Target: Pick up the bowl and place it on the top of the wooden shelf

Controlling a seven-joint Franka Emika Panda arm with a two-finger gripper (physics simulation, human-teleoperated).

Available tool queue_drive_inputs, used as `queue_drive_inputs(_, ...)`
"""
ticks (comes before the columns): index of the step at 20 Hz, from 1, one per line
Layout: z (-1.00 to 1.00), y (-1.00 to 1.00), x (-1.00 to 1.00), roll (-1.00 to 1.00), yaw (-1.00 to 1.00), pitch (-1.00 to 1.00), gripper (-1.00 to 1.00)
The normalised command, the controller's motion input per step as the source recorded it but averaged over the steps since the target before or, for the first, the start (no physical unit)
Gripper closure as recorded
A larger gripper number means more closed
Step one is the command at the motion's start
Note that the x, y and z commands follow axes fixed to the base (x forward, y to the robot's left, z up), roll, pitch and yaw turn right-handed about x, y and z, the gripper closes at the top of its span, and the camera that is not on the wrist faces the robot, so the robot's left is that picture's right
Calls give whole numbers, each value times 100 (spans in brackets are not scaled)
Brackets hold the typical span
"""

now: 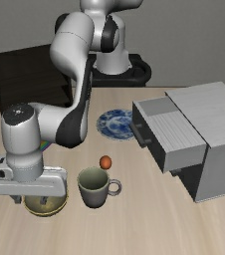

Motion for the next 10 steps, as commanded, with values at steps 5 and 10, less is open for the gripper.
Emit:
queue_drive_inputs(5,20,0,0,0,0,0,100)
queue_drive_inputs(10,100,0,0,0,0,0,100)
